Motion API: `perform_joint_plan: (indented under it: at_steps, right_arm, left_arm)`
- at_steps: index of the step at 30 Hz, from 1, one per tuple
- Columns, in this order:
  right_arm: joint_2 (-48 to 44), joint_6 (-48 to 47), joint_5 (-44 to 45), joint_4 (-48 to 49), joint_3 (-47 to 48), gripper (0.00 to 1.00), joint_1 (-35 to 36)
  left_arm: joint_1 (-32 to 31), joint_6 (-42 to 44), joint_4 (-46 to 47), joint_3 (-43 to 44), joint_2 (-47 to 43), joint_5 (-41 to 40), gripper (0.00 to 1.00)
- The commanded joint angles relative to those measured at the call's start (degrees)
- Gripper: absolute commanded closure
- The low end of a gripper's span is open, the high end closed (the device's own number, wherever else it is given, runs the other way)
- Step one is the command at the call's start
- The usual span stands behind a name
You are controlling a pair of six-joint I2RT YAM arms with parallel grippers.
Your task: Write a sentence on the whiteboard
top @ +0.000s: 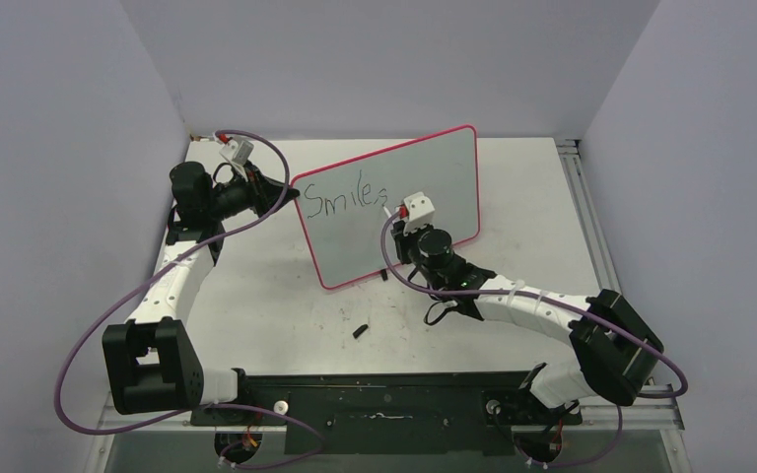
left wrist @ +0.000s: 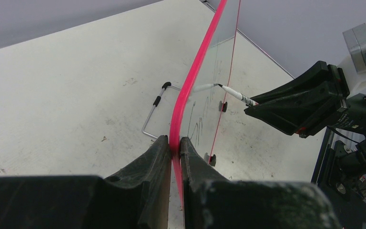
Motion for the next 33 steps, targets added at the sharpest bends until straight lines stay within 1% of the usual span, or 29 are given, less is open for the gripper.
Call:
perform_joint_plan:
  at_steps: [1,8,12,18,33]
  right_arm:
    - [-0.28,-0.09,0.32,1.42,0.68,0.95,0.92]
    - [-2.86,-0.06,1.54,2.95,0.55,0.95,1.29]
    - [-4.05,0.04,2.72,2.11,0.81,0.95,0.57]
    - [-3.52,-0.68,2.57,2.33,1.24,0.95,-0.84]
    - [-0.78,-1.98,1.44,4.15,2.92,0.95,-1.61]
  left_arm:
    - [0.14,0.97,0.67,-0.01,-1.73,0.75,1.00]
    - [0.24,0.88,0.75,-0.01,-1.65,0.74,1.00]
    - [0.16,0.88,0.76,0.05,-1.63,0.76,1.00]
    - [0.13,0.88,0.76,-0.12,-1.66,0.71,1.00]
    - [0.16,0.88,0.76,-0.12,-1.68,0.76,1.00]
